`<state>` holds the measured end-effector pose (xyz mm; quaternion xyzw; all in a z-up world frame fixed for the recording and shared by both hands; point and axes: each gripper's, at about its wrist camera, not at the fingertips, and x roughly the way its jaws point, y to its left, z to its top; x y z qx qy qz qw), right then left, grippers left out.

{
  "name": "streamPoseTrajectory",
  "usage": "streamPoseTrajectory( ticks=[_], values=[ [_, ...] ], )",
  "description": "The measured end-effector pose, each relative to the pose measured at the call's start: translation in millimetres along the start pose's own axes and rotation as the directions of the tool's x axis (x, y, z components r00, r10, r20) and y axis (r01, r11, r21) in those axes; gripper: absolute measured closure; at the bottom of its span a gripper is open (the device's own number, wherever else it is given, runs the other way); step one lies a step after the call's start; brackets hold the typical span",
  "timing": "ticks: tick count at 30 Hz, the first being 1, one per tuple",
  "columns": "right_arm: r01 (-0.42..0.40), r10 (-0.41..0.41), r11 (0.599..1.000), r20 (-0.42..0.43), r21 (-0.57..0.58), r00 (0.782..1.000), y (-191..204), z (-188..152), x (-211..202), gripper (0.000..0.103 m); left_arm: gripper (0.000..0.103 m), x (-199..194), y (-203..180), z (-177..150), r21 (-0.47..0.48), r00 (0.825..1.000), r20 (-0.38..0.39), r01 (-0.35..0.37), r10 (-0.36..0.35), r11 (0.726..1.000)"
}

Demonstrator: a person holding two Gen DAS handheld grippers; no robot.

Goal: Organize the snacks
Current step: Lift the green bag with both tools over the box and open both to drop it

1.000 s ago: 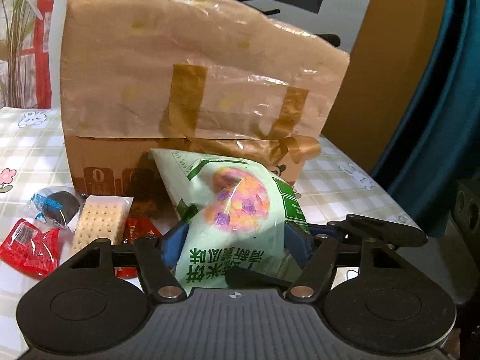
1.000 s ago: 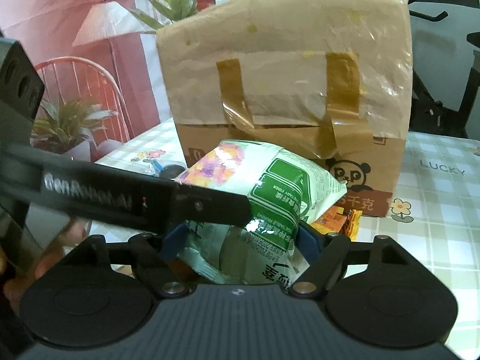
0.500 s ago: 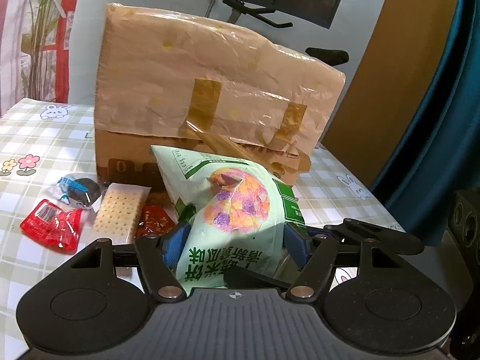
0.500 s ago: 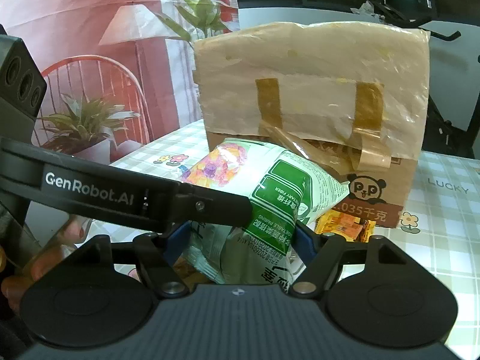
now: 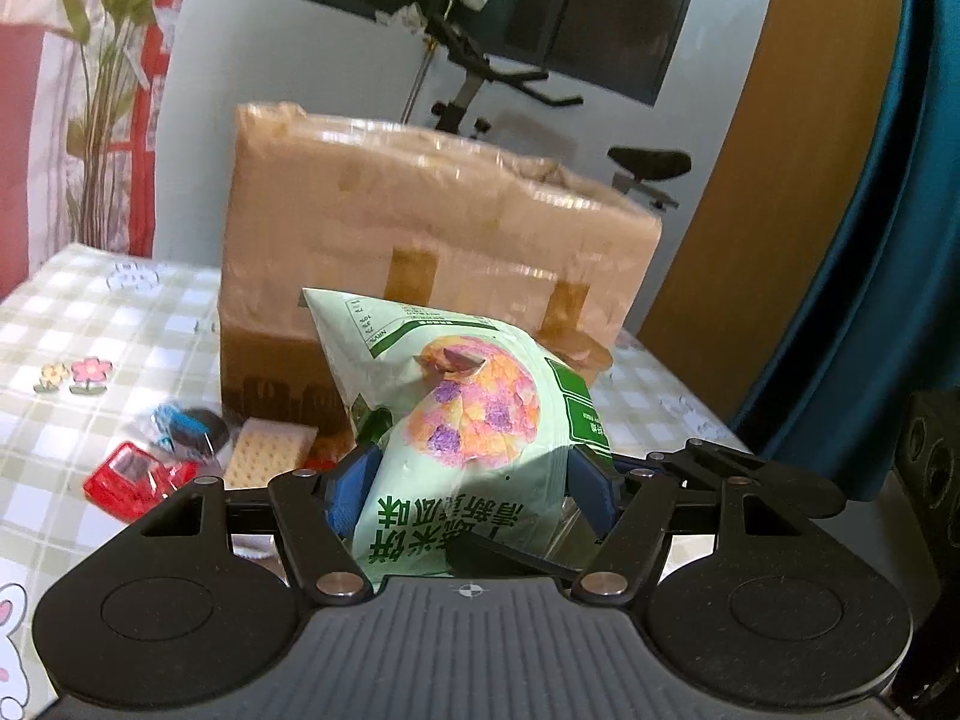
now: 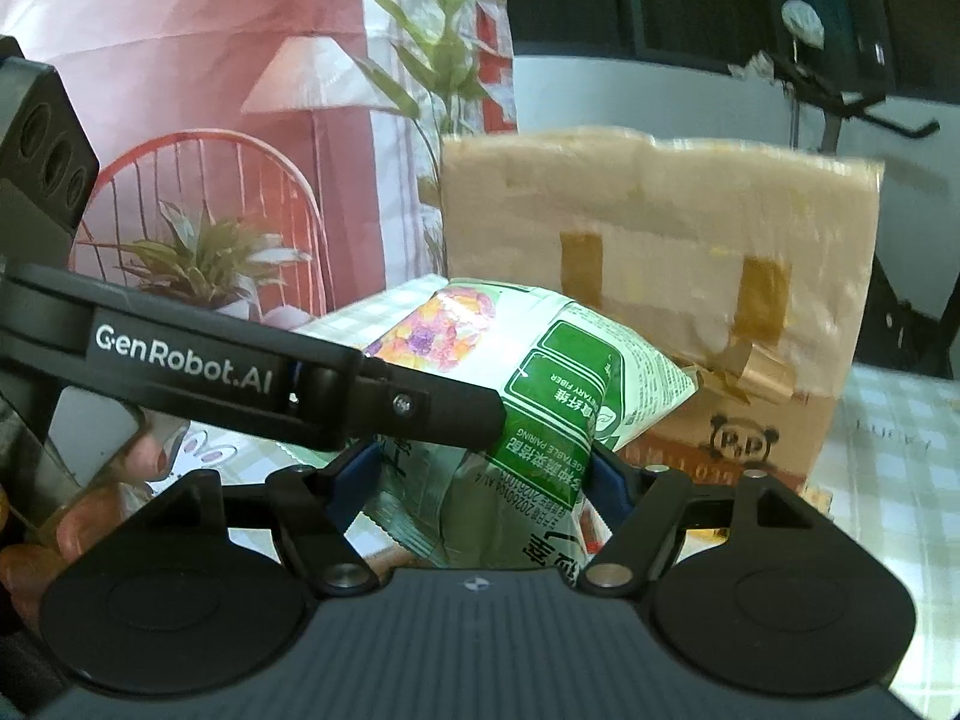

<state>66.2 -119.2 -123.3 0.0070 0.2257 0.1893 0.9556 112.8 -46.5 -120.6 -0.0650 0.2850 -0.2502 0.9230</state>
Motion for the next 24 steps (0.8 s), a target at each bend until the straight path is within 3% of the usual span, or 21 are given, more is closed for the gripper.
streamPoseTrajectory(
  ticks=[17,24],
  values=[
    [0.015,0.000,0.993,0.123,-0.119,0.992,24,44,-24,0.029,0.032,-33,-12,30,0.027,0.990,0.139,0.001,-0.004,1.000],
    [0.021,-0.001,0.990,0.141,-0.141,0.990,16,77,-23,0.029,0.032,-27,-12,72,0.038,0.986,0.165,0.013,-0.019,0.999]
  ],
)
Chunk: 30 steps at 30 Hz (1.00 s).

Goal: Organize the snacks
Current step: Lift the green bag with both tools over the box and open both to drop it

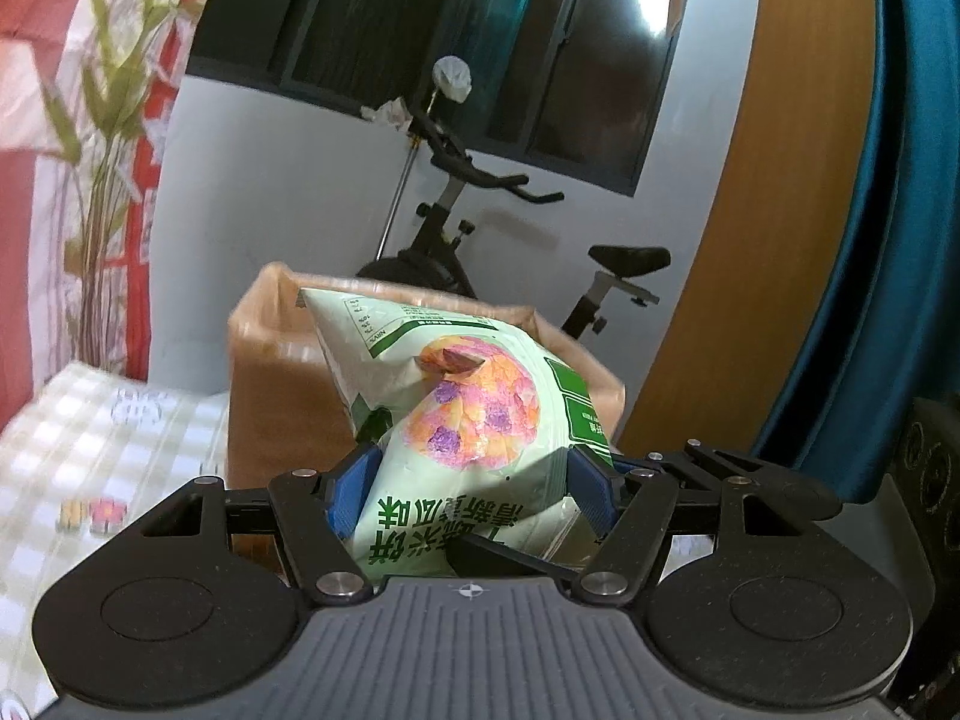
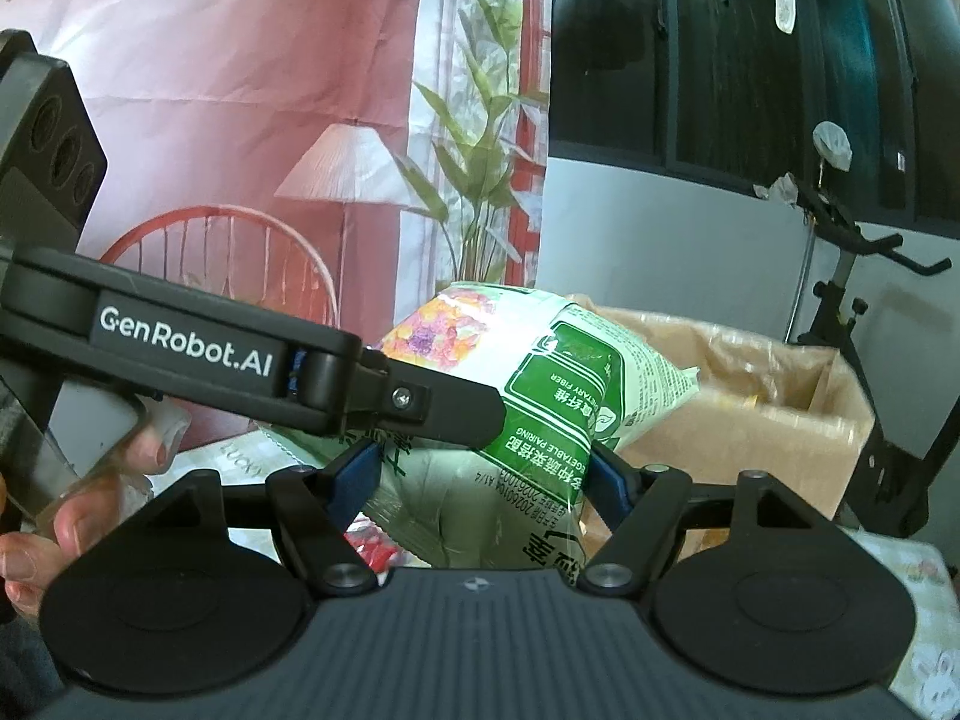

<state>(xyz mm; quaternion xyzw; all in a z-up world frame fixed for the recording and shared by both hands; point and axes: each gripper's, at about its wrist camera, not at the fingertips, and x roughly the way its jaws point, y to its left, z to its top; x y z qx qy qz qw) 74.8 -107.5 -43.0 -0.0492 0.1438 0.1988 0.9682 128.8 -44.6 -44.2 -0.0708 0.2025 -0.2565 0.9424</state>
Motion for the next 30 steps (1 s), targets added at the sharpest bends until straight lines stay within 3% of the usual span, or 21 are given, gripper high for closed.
streamPoseTrajectory(
  ticks=[8,15,22,30],
  values=[
    [-0.005,0.005,1.000,0.022,-0.001,1.000,-44,52,29,0.029,0.032,52,12,56,0.031,0.999,-0.019,0.026,-0.025,0.999],
    [0.000,0.000,1.000,-0.023,0.015,1.000,-100,75,78,0.029,0.032,122,34,92,-0.060,0.993,-0.100,0.053,-0.059,0.997],
    [0.005,0.000,0.998,-0.078,0.063,0.997,-142,78,119,0.029,0.032,162,40,90,-0.040,0.990,-0.141,0.022,-0.028,0.999],
    [0.004,0.006,0.998,-0.156,0.068,0.988,-150,63,142,0.029,0.032,181,61,80,-0.100,0.981,-0.195,-0.006,-0.013,0.995]
  ],
)
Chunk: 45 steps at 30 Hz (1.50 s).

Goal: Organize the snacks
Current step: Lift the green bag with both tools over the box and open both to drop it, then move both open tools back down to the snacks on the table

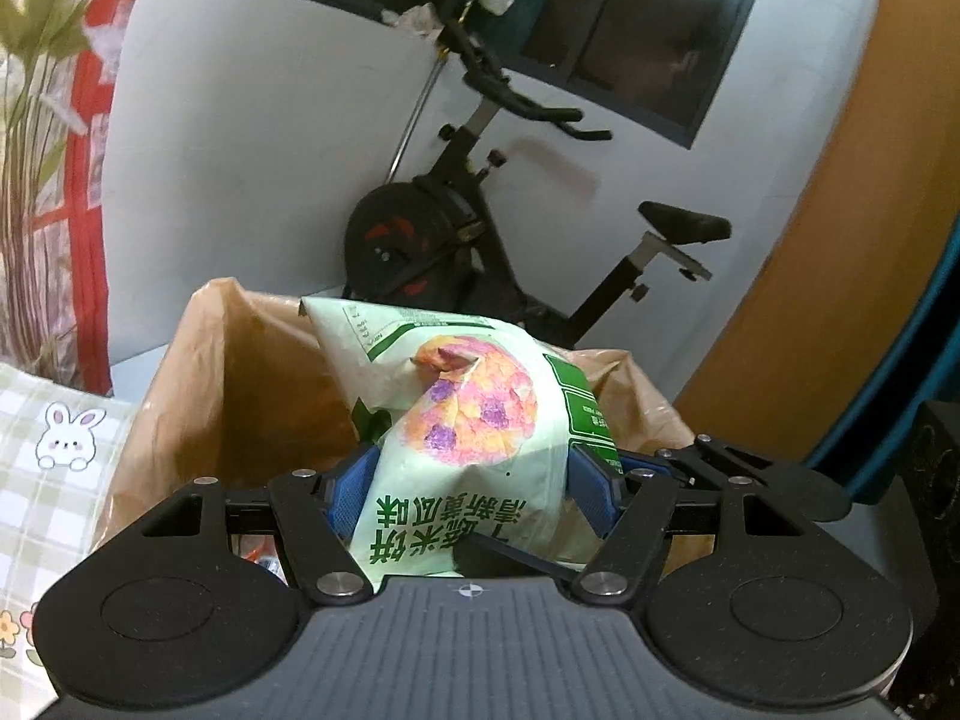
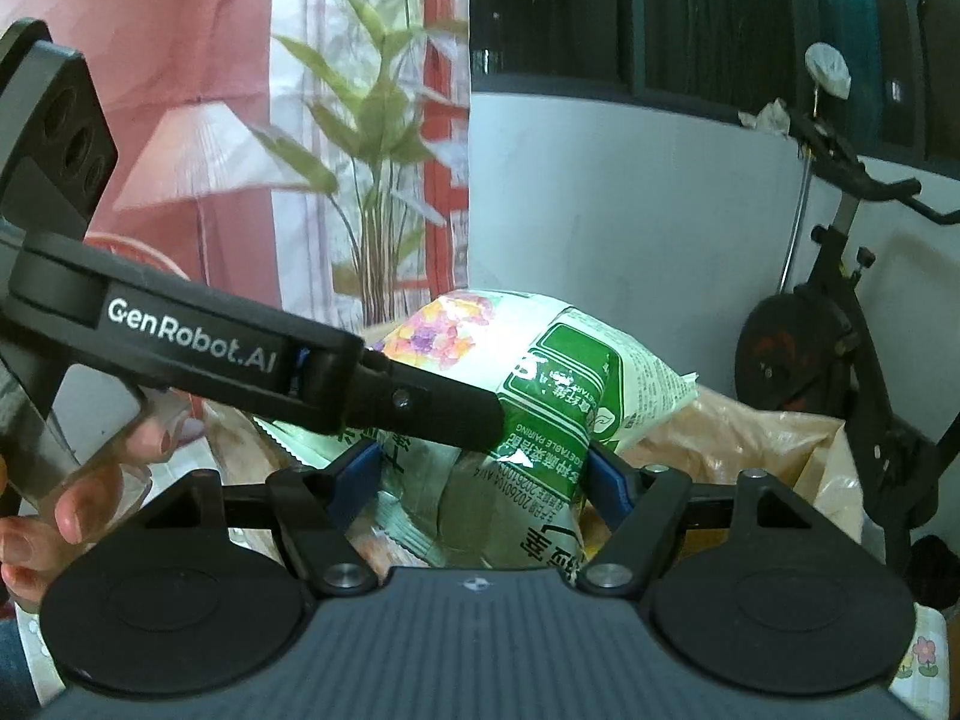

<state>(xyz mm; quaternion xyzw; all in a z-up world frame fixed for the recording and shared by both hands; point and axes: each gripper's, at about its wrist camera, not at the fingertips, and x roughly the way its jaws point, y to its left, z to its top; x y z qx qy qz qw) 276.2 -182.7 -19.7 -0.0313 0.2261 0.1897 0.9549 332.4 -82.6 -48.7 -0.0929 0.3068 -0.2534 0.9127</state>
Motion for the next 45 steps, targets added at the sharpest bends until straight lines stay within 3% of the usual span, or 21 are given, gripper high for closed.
streamPoseTrajectory(
  ticks=[6,9,20,26,33,40,45],
  values=[
    [0.051,-0.050,0.999,-0.036,0.019,0.998,-2,-3,10,0.029,0.027,-5,7,-2,0.008,0.992,0.030,-0.124,0.124,0.992],
    [0.059,-0.058,0.998,-0.039,0.027,0.998,-5,-5,6,0.029,0.027,-18,13,-2,-0.016,0.991,0.052,-0.126,0.127,0.992],
    [0.065,-0.069,0.993,0.037,0.096,0.997,2,-9,-45,0.028,0.027,-80,5,-16,0.047,0.971,0.120,-0.214,0.207,0.976],
    [0.067,-0.075,0.993,0.089,0.097,0.993,25,-24,-84,0.028,0.028,-119,-1,-49,0.079,0.965,0.126,-0.239,0.228,0.968],
    [0.080,-0.088,0.995,0.125,0.061,0.988,59,-59,-111,0.028,0.028,-135,-7,-101,0.147,0.962,0.121,-0.263,0.246,0.954],
    [0.139,-0.142,0.990,0.101,0.030,0.985,84,-103,-113,0.028,0.028,-131,-5,-152,0.121,0.965,0.079,-0.258,0.250,0.958],
    [0.153,-0.155,0.987,0.030,0.057,0.988,91,-139,-108,0.028,0.028,-121,-6,-183,0.138,0.965,0.038,-0.261,0.258,0.955]
  ],
)
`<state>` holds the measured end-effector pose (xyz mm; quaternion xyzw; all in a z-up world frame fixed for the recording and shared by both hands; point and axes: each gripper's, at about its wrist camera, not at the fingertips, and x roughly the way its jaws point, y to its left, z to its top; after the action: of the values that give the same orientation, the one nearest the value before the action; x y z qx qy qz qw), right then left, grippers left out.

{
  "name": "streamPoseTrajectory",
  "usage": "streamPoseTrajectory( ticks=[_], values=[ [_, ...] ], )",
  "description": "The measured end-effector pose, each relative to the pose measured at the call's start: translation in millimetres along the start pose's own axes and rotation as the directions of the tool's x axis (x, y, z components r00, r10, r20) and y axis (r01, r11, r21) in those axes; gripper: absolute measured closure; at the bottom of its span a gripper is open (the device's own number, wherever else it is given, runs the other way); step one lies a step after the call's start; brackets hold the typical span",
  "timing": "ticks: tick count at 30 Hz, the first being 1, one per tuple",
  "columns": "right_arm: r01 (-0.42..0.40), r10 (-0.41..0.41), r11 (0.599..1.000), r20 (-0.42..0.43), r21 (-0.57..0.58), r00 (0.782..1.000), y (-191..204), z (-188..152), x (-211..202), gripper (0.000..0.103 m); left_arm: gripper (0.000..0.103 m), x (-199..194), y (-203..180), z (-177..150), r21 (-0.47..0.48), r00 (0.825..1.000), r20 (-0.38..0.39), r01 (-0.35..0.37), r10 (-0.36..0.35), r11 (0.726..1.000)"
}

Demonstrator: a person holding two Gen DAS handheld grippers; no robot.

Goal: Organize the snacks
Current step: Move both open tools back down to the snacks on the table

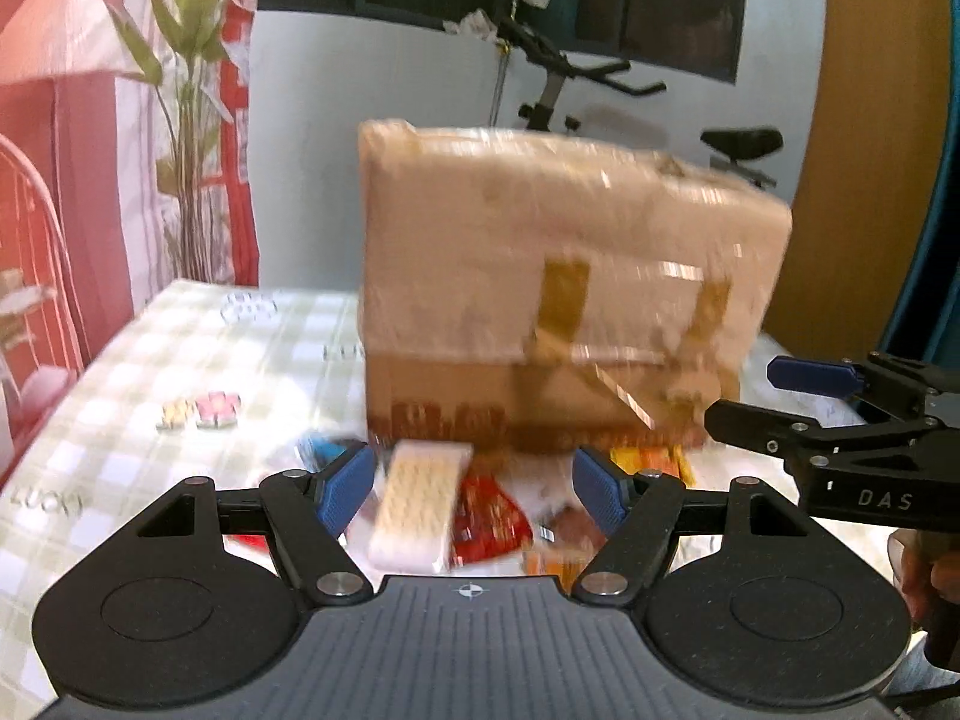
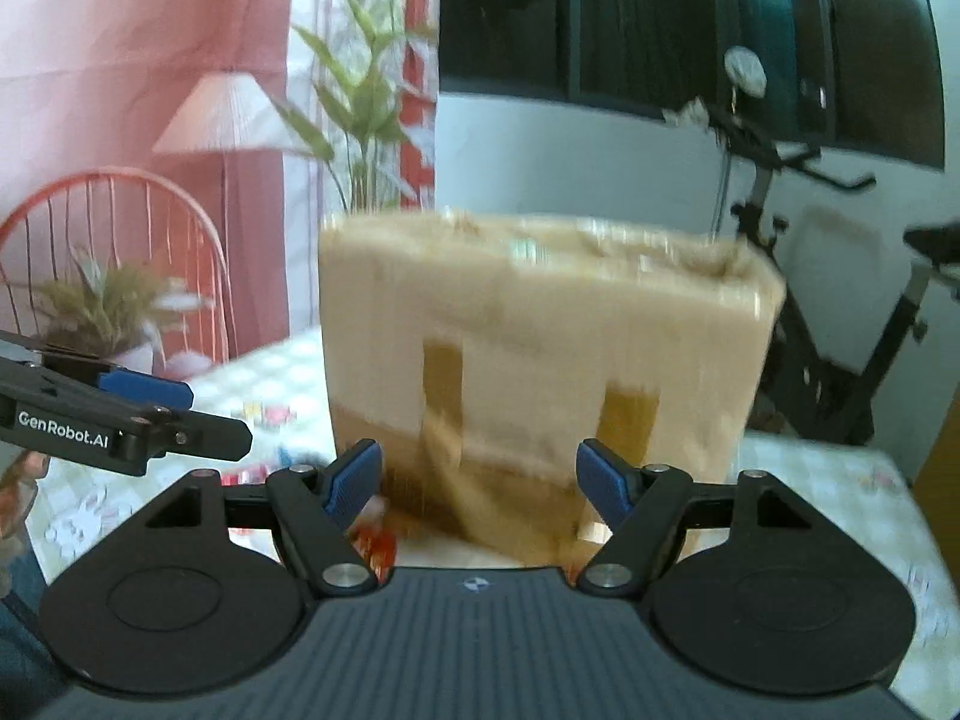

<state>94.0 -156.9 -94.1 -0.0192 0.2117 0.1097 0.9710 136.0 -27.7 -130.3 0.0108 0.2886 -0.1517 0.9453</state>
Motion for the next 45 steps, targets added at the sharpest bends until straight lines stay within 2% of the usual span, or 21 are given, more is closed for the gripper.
streamPoseTrajectory(
  ticks=[7,15,22,30,32,37,41,45],
  values=[
    [0.031,-0.020,0.997,-0.150,0.072,0.988,5,-50,2,0.028,0.028,9,-9,-38,0.014,0.998,-0.066,0.025,-0.024,1.000],
    [0.080,-0.037,0.990,-0.335,0.117,0.942,11,-83,2,0.028,0.028,10,-9,-52,-0.006,0.996,-0.093,0.002,-0.002,1.000],
    [0.093,-0.032,0.987,-0.415,0.128,0.909,14,-98,5,0.028,0.028,13,-13,-60,-0.002,0.993,-0.118,-0.008,0.008,1.000],
    [0.075,-0.042,0.995,-0.412,0.065,0.910,25,-101,5,0.024,0.028,17,-12,-64,-0.005,0.991,-0.134,-0.008,0.007,1.000],
    [0.064,-0.038,0.997,-0.405,0.051,0.913,26,-102,6,0.026,0.028,18,-12,-65,-0.005,0.990,-0.140,-0.007,0.006,1.000],
    [0.042,-0.026,0.998,-0.370,0.037,0.929,24,-102,8,0.044,0.028,21,-11,-67,-0.009,0.989,-0.146,-0.006,0.005,1.000],
    [0.033,-0.034,0.999,-0.323,-0.009,0.946,22,-104,11,0.044,0.028,23,-11,-69,-0.009,0.988,-0.153,-0.007,0.005,1.000],
    [0.040,-0.046,0.999,-0.314,-0.025,0.948,23,-104,11,0.043,0.028,24,-11,-69,-0.014,0.988,-0.155,-0.002,0.000,1.000]
  ],
)
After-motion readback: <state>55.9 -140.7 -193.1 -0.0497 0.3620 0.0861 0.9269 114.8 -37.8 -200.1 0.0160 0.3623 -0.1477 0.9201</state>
